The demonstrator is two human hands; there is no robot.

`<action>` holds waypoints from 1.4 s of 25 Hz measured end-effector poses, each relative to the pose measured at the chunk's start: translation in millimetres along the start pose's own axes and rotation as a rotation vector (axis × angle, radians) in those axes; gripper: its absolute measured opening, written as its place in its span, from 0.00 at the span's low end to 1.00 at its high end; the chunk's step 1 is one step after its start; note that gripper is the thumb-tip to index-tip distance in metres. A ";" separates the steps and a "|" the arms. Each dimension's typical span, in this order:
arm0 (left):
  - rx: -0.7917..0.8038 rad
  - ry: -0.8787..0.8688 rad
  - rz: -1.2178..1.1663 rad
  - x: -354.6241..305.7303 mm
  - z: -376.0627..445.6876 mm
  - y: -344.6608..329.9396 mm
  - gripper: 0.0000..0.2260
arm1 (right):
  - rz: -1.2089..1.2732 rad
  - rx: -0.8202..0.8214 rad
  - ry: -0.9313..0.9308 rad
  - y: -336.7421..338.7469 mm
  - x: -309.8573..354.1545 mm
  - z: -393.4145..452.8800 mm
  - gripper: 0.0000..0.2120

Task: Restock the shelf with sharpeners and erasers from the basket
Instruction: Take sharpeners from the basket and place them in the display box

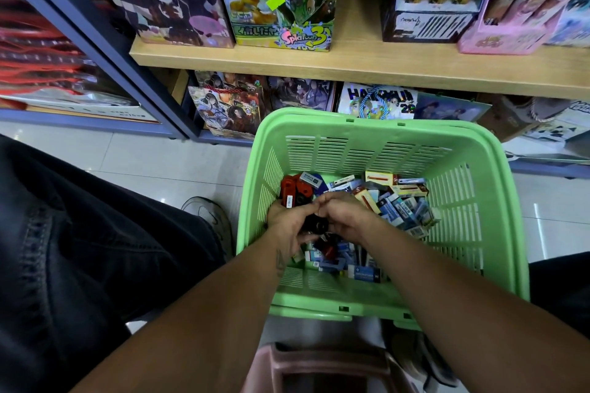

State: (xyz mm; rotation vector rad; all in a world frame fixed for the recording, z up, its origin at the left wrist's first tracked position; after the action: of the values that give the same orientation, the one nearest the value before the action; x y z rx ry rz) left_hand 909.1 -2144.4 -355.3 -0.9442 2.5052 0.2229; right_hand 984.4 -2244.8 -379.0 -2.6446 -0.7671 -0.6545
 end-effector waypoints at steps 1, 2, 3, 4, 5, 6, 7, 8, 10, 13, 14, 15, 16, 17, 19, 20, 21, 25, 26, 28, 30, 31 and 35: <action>-0.045 -0.020 0.006 1.6 3.2 0.8 0.16 | -0.067 -0.021 0.043 -0.3 6.9 0.2 0.15; -0.088 -0.036 0.021 3.5 6.2 1.7 0.13 | -0.193 -0.077 0.117 4.3 17.5 2.2 0.16; -0.126 -0.052 0.048 5.9 11.0 2.5 0.12 | -0.396 -0.184 0.225 12.1 34.2 2.9 0.17; -0.155 -0.068 0.090 7.5 15.4 3.0 0.11 | -0.648 -0.296 0.337 17.2 52.2 2.5 0.18; -0.177 -0.088 0.150 7.4 16.6 3.3 0.10 | -0.899 -0.367 0.430 15.0 66.7 0.7 0.20; -0.202 -0.115 0.224 4.9 14.7 3.9 0.09 | -1.135 -0.380 0.482 7.1 74.7 0.8 0.23; -0.225 -0.141 0.302 1.3 11.8 5.2 0.07 | -1.343 -0.350 0.484 -4.0 75.6 4.0 0.26; -0.244 -0.161 0.371 -1.8 9.6 6.4 0.07 | -1.516 -0.314 0.465 -15.6 72.2 6.7 0.28; -0.265 -0.172 0.469 -3.0 9.2 8.0 0.08 | -1.718 -0.304 0.467 -27.6 59.1 10.7 0.29; -0.267 -0.169 0.554 -3.9 7.6 8.8 0.10 | -1.695 -0.403 0.533 -19.6 53.1 9.1 0.22; -0.271 -0.167 0.571 -4.6 6.7 8.9 0.11 | -1.604 -0.403 0.555 -15.1 55.5 5.1 0.17; -0.275 -0.167 0.591 -6.4 6.1 8.6 0.11 | -1.490 -0.391 0.557 -8.6 60.5 -0.8 0.12; -0.279 -0.170 0.611 -8.2 5.2 8.2 0.11 | -1.404 -0.389 0.529 0.2 67.5 -8.8 0.10; -0.282 -0.175 0.622 -9.8 4.0 8.1 0.11 | -1.405 -0.394 0.473 10.0 75.8 -16.8 0.12; -0.273 -0.186 0.659 -14.0 -2.0 6.1 0.11 | -1.573 -0.374 0.282 32.6 89.3 -34.1 0.14; -0.271 -0.202 0.690 -16.9 -6.0 4.8 0.11 | -1.672 -0.354 0.175 42.4 93.2 -43.2 0.13; -0.274 -0.226 0.725 -20.5 -9.6 3.4 0.11 | -1.770 -0.354 0.098 49.8 96.7 -51.4 0.13; -0.272 -0.308 0.863 -28.9 -18.6 0.9 0.13 | -1.865 -0.348 0.203 24.1 78.1 -49.9 0.11; -0.273 -0.322 0.889 -29.5 -18.6 2.2 0.13 | -1.787 -0.293 0.260 11.5 65.7 -40.3 0.12; -0.275 -0.349 0.922 -30.1 -17.2 3.4 0.13 | -1.672 -0.172 0.340 -7.2 42.6 -17.7 0.17; -0.271 -0.360 0.946 -29.5 -15.8 2.8 0.13 | -1.701 -0.160 0.390 -13.4 32.2 -0.6 0.20; -0.272 -0.357 0.950 -29.1 -15.0 2.6 0.13 | -1.742 -0.210 0.415 -13.2 31.2 3.6 0.20; -0.278 -0.328 0.926 -22.4 -9.1 2.8 0.11 | -1.722 -0.441 0.351 -8.3 29.0 13.2 0.23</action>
State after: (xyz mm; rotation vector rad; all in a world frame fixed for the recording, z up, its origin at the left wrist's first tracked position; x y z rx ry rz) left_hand 918.9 -2131.9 -336.9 0.2347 2.4351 0.9357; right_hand 1006.0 -2220.3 -374.2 -1.3277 -2.8768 -1.6386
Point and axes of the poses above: each hand's wrist, its own z-axis towards the middle knuckle, its own y-axis out of the back of the hand, x = y × z, the point moved 6 cm from there along z, towards the middle knuckle, and after that the axes turned 5 degrees about x, right-handed, at the moved point
